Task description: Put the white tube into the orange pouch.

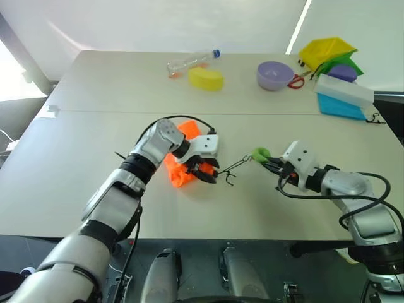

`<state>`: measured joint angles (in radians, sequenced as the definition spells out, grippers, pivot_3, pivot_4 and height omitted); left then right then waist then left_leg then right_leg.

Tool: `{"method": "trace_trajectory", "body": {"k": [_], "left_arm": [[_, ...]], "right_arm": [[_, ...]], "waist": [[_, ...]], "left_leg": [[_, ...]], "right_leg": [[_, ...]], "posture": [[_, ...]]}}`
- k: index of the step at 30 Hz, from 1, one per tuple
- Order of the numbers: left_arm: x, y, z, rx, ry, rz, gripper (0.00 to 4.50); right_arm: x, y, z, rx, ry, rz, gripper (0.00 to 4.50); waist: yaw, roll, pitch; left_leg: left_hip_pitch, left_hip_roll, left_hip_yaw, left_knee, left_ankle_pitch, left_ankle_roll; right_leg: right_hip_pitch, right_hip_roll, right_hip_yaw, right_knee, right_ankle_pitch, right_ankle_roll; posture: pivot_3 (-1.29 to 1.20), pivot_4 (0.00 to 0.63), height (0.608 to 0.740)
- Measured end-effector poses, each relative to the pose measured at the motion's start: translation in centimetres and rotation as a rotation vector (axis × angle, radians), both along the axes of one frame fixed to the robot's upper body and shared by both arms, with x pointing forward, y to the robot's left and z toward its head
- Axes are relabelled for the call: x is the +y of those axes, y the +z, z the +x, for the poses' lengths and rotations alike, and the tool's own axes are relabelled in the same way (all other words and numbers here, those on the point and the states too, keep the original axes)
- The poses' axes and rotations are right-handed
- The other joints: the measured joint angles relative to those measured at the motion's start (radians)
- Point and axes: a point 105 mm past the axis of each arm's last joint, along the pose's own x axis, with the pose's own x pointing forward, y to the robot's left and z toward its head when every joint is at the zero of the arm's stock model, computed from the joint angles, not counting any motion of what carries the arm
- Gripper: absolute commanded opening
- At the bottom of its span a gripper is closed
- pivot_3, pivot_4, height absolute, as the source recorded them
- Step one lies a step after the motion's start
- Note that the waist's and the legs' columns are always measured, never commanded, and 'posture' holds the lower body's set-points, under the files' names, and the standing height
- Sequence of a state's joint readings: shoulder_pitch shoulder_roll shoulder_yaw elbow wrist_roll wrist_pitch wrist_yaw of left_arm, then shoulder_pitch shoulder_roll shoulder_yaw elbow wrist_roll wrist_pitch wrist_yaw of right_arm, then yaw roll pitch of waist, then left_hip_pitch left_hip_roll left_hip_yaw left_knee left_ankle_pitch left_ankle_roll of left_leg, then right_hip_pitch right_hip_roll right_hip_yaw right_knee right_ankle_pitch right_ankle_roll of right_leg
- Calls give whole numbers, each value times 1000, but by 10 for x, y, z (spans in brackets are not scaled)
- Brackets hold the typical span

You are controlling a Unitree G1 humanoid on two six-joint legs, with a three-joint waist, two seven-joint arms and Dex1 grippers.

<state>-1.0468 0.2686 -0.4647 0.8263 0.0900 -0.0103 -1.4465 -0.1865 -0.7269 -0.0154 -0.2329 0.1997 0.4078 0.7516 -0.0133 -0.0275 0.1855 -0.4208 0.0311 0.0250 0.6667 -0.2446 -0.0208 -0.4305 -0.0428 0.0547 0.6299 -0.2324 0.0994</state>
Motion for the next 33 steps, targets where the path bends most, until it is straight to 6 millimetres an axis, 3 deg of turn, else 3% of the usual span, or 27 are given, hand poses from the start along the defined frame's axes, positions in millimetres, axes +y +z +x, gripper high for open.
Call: {"method": "trace_trajectory", "body": {"k": [1, 31, 33], "left_arm": [[-1, 0, 0, 0, 3, -7, 1523], [-4, -3, -4, 4, -1, 18, 1523], [-4, -3, -4, 4, -3, 18, 719]], "right_arm": [[0, 0, 0, 0, 0, 0, 0], [-1, 1, 1, -11, -4, -18, 0], [-1, 1, 1, -11, -4, -19, 0]], "waist": [[0, 0, 0], [-1, 0, 0], [0, 0, 0]], "left_leg": [[0, 0, 0, 0, 0, 0], [2, 0, 0, 0, 0, 0], [2, 0, 0, 0, 0, 0]], "right_leg": [[0, 0, 0, 0, 0, 0], [1, 0, 0, 1, 0, 0], [1, 0, 0, 1, 0, 0]], "posture": [[0, 150, 740], [0, 150, 740], [0, 150, 740]]}}
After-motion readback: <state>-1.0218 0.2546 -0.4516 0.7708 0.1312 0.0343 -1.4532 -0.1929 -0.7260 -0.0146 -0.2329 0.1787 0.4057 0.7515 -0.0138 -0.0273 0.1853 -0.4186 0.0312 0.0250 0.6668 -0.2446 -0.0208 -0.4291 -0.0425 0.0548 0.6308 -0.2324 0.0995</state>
